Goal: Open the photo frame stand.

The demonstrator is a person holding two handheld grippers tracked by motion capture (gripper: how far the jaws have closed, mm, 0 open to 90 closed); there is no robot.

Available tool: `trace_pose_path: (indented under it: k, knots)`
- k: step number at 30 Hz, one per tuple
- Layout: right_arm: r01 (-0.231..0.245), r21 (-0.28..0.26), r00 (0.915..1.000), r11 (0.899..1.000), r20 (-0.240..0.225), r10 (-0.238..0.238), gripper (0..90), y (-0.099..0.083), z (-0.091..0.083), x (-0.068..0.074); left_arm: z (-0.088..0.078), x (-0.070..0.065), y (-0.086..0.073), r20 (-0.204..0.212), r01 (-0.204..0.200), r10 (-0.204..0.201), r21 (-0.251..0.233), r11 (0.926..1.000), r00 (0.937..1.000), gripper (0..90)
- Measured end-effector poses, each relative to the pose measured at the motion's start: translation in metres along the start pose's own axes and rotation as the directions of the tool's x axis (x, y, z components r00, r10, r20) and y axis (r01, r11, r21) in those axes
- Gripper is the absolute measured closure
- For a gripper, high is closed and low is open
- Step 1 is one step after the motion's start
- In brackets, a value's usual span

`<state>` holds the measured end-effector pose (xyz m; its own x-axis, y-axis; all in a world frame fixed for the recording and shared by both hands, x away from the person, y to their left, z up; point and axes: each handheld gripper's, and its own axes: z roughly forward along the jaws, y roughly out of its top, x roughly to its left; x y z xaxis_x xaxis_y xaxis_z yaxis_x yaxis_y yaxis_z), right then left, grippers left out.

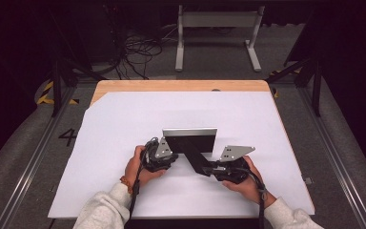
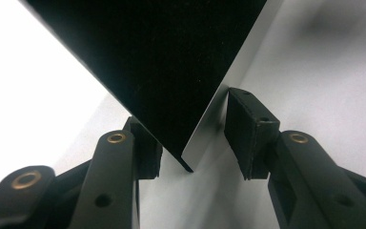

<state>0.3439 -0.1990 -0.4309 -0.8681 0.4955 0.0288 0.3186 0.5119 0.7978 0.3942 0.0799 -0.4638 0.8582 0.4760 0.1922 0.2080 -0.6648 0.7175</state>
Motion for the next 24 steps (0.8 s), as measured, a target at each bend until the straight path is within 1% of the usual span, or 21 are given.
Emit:
trace_pose_path:
  k: [5,9,14,18,24]
  knots:
    - [-0.001,0.003,1.0,1.0,0.005,0.001,76.1,-0.0001,0.001,-0.0003,0.001,0.0013,0.0005,-0.013,0.002,-0.002,0.001,1.0,0.9999,58.6]
    - [-0.003,0.003,0.9999,1.0,0.017,0.003,76.2,0.0003,0.0005,-0.0008,0.0015,0.0022,0.0005,-0.011,0.006,-0.006,0.0,1.0,0.9999,58.7]
    - [-0.005,0.003,0.9997,1.0,0.024,0.005,76.6,-0.0001,0.0,-0.002,0.0016,0.0029,0.0004,-0.022,0.006,-0.006,0.002,1.0,0.9997,59.1]
    - [-0.005,0.005,0.9997,1.0,0.023,0.005,77.1,-0.0004,0.0006,-0.002,0.0016,0.003,0.0004,-0.036,0.009,-0.009,0.005,0.9999,0.9993,58.9]
    - [-0.002,0.008,0.9997,1.0,0.023,0.002,77.6,-0.0007,0.0014,-0.0015,0.0017,0.0033,0.0003,-0.044,0.005,-0.004,0.005,1.0,0.999,58.7]
